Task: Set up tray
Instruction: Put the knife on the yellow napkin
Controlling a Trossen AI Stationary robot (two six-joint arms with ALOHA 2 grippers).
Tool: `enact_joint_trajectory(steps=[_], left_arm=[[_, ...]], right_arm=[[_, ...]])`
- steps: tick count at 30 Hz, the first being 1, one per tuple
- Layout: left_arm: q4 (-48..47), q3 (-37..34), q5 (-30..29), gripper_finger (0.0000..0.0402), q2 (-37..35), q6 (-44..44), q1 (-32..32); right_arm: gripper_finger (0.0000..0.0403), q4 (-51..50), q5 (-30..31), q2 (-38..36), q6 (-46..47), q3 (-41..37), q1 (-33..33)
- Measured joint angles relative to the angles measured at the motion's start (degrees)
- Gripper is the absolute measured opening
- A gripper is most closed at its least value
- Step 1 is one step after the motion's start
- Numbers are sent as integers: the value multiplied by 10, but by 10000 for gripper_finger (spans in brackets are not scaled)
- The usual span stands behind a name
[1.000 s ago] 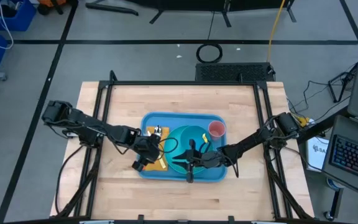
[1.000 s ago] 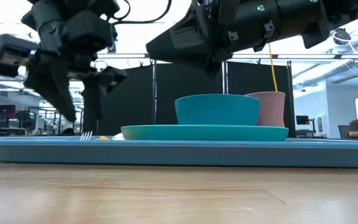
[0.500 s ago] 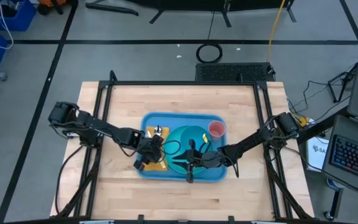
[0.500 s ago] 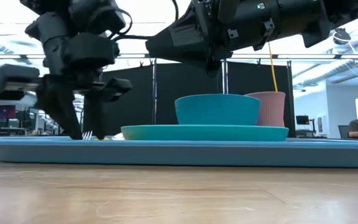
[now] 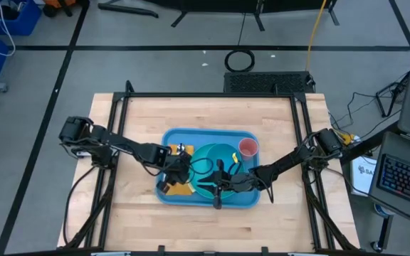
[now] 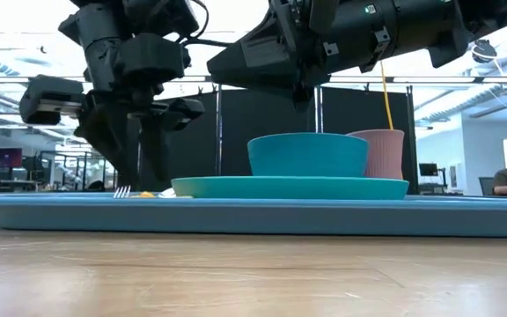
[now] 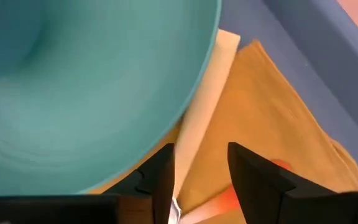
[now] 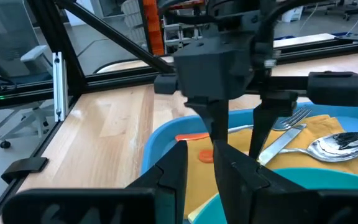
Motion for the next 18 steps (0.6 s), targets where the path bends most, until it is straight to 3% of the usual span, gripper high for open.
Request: enact_joint_trajectory(steps=[9,18], left_arm=[[9,-6,41,152,2,14,38],[21,-2,61,152,65,25,36]], right_arm=[[70,0,0,0,-1,0,1],[70,-5,0,0,-1,0,1]])
